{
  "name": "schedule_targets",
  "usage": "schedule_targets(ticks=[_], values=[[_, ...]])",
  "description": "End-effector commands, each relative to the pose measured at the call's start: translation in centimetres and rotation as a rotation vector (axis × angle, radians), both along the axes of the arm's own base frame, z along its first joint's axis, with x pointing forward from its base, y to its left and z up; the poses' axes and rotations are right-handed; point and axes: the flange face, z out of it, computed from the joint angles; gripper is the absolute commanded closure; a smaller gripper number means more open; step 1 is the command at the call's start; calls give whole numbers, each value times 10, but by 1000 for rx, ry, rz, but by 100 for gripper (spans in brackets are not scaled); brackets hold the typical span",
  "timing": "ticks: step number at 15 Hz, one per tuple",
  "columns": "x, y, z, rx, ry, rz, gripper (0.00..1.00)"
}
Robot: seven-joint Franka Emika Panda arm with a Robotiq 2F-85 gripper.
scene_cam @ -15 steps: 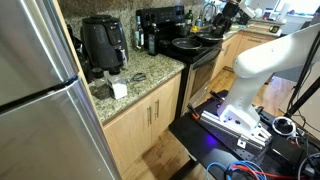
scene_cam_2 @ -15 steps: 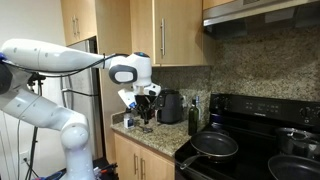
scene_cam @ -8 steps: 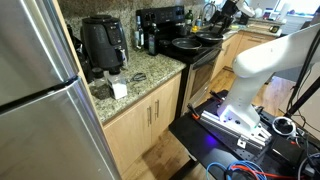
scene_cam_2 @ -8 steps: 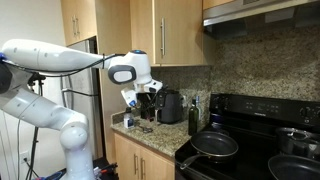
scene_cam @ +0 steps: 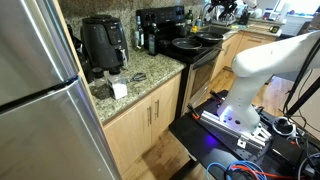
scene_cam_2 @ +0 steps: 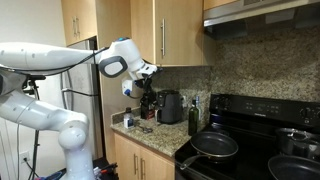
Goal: Close the top right cabinet door
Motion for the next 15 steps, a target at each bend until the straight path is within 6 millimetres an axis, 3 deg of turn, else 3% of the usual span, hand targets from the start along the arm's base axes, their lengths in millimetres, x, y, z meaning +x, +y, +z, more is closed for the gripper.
schedule_targets(ticks=[1, 3, 6, 7, 10, 12, 13, 15], values=[[-6, 2, 6, 1, -11, -3, 0], [-3, -8, 5, -3, -23, -51, 0], [-7, -31, 21, 34, -139, -181, 0], [-1, -23, 39, 25, -186, -222, 0], [4, -28, 69, 97, -336, -327, 0], [9, -24, 76, 123, -410, -370, 0], [-2, -23, 71, 97, -370, -331, 0], [-1, -21, 72, 97, -377, -333, 0]])
